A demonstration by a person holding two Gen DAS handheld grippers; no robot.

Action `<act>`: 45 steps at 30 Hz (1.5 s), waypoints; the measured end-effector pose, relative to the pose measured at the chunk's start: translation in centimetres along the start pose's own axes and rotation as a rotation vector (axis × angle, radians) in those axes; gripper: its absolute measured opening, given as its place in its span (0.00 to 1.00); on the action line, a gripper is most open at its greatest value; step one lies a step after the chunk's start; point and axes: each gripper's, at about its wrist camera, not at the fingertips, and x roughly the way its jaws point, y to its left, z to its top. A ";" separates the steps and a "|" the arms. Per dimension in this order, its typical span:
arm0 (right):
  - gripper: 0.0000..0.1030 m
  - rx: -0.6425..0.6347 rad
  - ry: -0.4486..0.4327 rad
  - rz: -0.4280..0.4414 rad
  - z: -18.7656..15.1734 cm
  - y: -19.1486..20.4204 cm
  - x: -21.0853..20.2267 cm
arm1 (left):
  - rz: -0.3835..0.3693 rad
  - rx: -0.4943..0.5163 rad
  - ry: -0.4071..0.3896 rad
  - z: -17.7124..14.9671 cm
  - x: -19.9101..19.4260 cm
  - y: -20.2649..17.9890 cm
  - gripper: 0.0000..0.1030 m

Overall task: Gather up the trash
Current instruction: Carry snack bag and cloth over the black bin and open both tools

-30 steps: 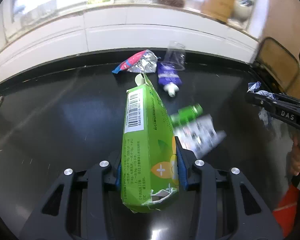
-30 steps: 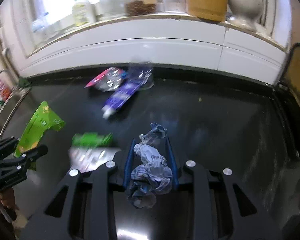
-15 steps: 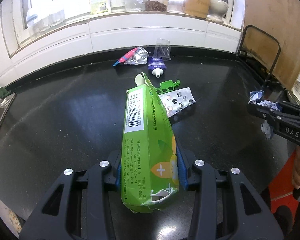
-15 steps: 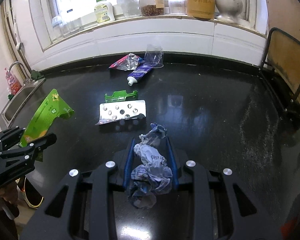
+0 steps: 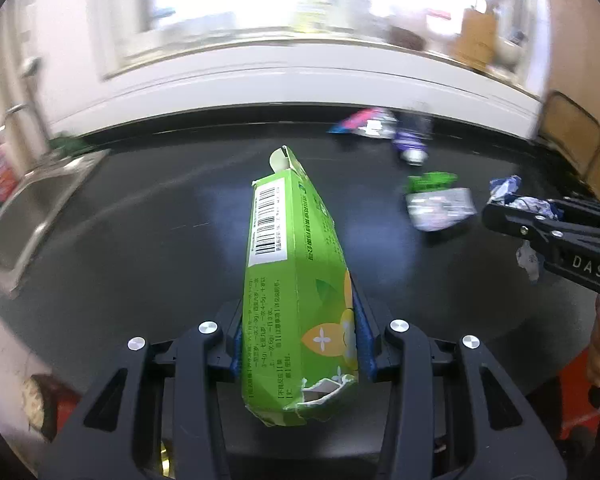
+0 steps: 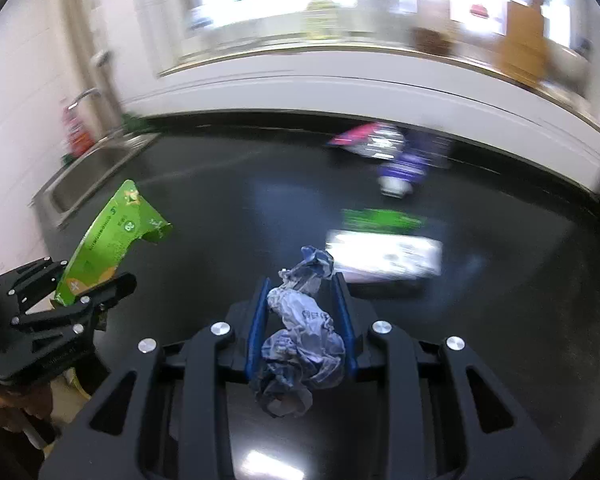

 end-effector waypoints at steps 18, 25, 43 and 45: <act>0.31 -0.477 0.157 0.550 -2.6 36.2 9.4 | 0.453 -0.443 0.095 -17.1 -10.4 24.4 0.40; 0.31 -0.552 0.348 0.622 -8.4 43.6 15.8 | 0.442 -0.603 0.192 -25.0 -7.2 29.3 0.40; 0.36 -0.559 0.536 0.513 -13.4 47.7 26.7 | 0.341 -0.759 0.329 -33.2 1.8 35.2 0.45; 0.62 -0.553 0.538 0.515 -13.3 47.9 27.0 | 0.354 -0.752 0.342 -33.3 2.2 35.3 0.70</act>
